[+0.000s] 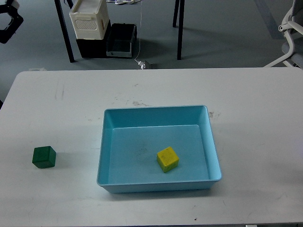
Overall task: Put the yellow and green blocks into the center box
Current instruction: 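Lift the left gripper away from the green cube, then lower the open left gripper onto the green cube and close it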
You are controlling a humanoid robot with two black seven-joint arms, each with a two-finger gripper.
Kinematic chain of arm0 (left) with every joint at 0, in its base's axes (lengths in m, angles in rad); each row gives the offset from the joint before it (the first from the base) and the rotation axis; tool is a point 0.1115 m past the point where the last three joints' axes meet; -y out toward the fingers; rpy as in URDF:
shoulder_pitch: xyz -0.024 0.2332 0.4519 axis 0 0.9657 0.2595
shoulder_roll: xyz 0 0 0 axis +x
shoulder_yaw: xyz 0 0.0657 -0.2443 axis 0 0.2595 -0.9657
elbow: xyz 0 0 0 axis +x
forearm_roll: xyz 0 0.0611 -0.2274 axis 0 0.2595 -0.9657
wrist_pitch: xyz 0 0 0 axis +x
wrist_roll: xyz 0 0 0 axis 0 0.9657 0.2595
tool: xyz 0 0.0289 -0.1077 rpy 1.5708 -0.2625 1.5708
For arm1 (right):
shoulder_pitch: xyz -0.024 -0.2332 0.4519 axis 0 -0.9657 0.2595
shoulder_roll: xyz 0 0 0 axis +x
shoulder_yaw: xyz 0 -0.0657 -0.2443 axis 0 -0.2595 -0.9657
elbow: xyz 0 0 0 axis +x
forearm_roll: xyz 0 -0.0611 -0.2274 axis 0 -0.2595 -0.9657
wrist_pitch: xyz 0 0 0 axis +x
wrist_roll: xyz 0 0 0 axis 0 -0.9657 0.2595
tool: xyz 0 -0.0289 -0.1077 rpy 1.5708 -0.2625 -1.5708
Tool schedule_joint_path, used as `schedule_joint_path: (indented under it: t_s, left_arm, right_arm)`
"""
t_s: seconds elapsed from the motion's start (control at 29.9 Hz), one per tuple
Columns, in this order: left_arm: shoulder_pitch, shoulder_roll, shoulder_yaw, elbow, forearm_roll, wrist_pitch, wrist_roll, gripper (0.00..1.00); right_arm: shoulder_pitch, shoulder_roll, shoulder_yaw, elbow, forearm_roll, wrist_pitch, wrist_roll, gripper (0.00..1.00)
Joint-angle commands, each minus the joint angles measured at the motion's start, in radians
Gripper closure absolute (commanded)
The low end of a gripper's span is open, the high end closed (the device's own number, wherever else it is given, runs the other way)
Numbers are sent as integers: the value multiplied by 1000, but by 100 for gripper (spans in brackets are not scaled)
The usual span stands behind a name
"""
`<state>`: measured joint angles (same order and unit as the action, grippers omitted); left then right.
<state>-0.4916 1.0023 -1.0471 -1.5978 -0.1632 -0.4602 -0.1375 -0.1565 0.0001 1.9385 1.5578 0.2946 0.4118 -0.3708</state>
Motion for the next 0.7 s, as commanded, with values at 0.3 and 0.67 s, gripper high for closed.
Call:
schedule_joint_path:
  t_s: [0.3,0.67]
  left_arm:
    - [-662,87,721,48,65,-28,113,0]
    - [-973,-8,1185,90,390,-28,101,0]
  right_arm:
    - [-17,0,-52,1,1,4,0,0]
    - [-14,0,-87,2,1,-1,0,0]
